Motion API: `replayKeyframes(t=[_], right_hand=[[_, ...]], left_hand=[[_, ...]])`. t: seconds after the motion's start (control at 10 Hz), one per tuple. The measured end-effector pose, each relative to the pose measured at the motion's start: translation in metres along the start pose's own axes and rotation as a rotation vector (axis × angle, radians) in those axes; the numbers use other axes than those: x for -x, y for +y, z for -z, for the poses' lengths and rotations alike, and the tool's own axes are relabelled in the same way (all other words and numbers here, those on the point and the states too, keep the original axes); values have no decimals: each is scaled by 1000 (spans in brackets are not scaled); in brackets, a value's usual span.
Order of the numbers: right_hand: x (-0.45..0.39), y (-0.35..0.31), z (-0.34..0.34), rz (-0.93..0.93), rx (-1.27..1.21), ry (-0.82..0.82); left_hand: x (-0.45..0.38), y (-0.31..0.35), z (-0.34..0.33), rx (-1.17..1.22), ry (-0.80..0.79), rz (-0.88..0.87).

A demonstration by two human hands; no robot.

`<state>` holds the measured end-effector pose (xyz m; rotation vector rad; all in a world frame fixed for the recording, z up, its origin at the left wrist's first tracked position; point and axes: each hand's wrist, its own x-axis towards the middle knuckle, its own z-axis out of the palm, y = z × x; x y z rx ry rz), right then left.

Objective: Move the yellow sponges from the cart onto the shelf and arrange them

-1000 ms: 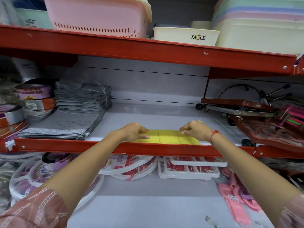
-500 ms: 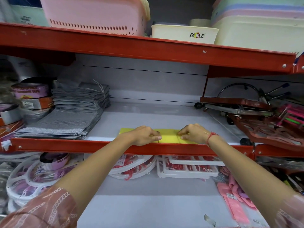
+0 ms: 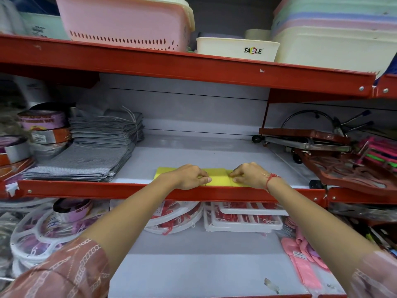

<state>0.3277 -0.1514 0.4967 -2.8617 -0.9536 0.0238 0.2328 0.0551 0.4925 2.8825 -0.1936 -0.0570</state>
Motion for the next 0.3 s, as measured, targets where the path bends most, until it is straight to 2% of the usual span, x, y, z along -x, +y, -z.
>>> replayKeyframes(t=[0.3], right_hand=[[21, -24, -4, 61, -58, 113]], left_hand=[[27, -1, 0, 2, 107, 51]])
